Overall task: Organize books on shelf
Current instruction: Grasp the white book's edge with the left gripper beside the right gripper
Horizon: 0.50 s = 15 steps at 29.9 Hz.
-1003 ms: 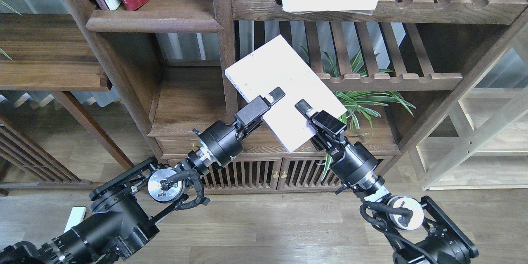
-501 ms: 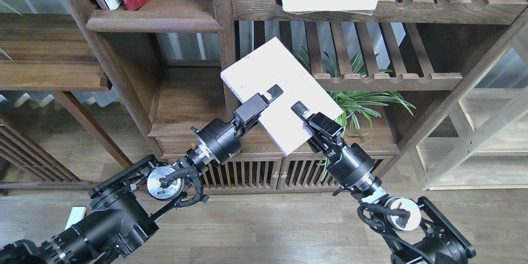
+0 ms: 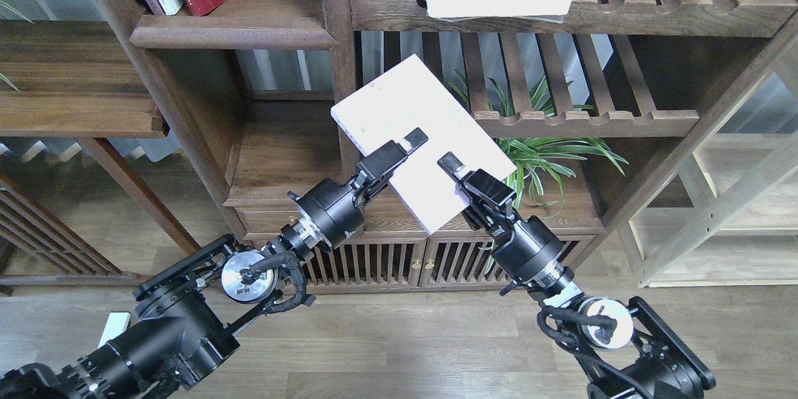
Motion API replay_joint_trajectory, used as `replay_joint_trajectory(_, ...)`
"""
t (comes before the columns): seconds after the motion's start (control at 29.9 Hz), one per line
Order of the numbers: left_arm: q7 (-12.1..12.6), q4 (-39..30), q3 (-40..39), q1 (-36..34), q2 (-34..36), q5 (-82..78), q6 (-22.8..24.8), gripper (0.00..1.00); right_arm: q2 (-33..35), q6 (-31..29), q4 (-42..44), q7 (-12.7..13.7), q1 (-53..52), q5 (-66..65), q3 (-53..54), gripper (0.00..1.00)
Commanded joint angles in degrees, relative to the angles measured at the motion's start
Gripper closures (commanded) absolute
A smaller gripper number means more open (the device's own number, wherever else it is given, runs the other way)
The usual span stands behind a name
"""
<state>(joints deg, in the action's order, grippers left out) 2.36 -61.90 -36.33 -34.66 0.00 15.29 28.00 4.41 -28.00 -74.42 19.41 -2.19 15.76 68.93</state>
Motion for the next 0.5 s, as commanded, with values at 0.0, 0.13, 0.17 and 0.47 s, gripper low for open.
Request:
replay_joint_trajectory(0.0,0.11,-0.07,0.11,0.12,0.0,0.0,0.0,0.76,-0.01,0.0,0.06,0.1,0.0,-0.2,-0.02,0.94)
replay_joint_trajectory(0.13,-0.33,0.11,0.11,0.21,0.0,0.26,0.0,0.87,-0.1,0.0,-0.02,0.1,0.0,-0.2,-0.37,0.93)
replay_joint_trajectory(0.17,-0.33,0.2,0.2,0.21,0.0,0.61,0.0,0.88,-0.1,0.0,-0.02,0.1,0.0,-0.2,-0.37,0.93)
replay_joint_trajectory(0.47,0.11,0.28,0.2,0.21,0.0,1.58,0.0,0.98,-0.8,0.0,0.06,0.1,-0.18,-0.29,-0.37,0.89)
